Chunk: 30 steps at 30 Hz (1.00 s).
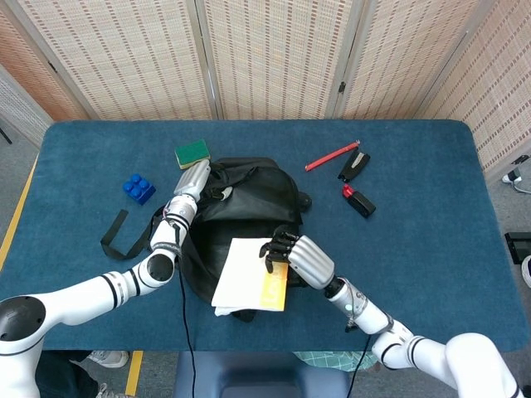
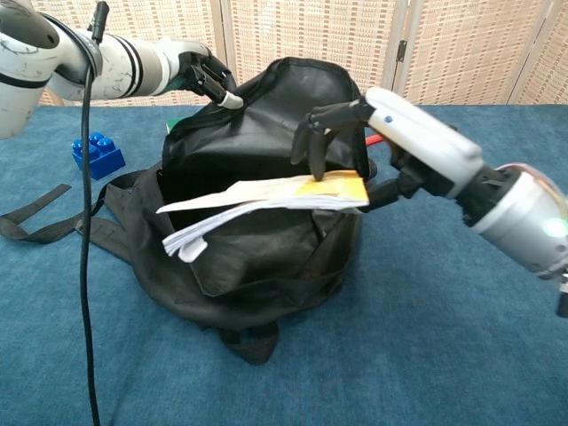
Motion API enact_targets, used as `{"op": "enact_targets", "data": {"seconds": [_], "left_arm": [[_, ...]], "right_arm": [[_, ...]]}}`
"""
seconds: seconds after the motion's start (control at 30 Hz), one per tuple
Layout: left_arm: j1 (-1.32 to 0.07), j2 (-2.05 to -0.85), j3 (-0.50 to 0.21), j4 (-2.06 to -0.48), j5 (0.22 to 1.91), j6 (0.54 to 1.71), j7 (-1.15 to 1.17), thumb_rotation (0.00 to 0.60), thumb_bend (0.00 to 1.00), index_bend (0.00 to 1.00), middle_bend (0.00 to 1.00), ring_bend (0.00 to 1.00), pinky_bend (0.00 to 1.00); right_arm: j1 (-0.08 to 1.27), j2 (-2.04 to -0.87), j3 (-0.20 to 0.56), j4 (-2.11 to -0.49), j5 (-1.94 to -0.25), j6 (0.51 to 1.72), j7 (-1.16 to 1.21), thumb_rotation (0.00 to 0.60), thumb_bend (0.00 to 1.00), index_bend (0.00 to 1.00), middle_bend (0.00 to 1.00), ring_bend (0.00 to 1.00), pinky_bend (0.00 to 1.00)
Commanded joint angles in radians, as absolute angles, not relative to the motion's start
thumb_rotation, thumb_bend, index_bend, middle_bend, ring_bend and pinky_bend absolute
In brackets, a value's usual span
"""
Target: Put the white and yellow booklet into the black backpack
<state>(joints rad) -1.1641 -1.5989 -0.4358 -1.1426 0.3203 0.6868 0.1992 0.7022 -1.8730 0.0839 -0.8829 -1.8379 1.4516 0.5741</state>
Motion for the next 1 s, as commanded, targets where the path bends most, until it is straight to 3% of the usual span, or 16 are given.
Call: {"op": "enact_targets", "data": {"seconds": [0.03, 0.53, 1.0], "left_arm": [[-1.167, -1.593, -0.433, -1.147, 0.298, 0.687, 0.204, 0.600, 0.75, 0.70, 0.42, 0.35, 0.09], [-1.174, -1.580, -0.421, -1.170, 0.270, 0.705, 0.221, 0.600, 0.75, 0.70, 0.42, 0.34, 0.09], [-1.161, -1.560, -0.421, -1.195, 0.279, 0.712, 0.208, 0.600, 0.75, 0.70, 0.42, 0.34, 0.09]], "right_arm": [[0.758, -1.953, 0.104, -0.784, -1.803, 1.410, 0.635, 0.600, 0.46, 0.80, 0.45, 0.45, 0.34], [0.883, -2.163, 0.109, -0.395, -1.752, 1.364, 0.656, 0.600, 0.47, 0.80, 0.46, 0.46, 0.34], [0.905, -2.210, 0.049, -0.218, -1.734, 1.298, 0.408, 0.600, 0.47, 0.80, 0.46, 0.46, 0.31]]}}
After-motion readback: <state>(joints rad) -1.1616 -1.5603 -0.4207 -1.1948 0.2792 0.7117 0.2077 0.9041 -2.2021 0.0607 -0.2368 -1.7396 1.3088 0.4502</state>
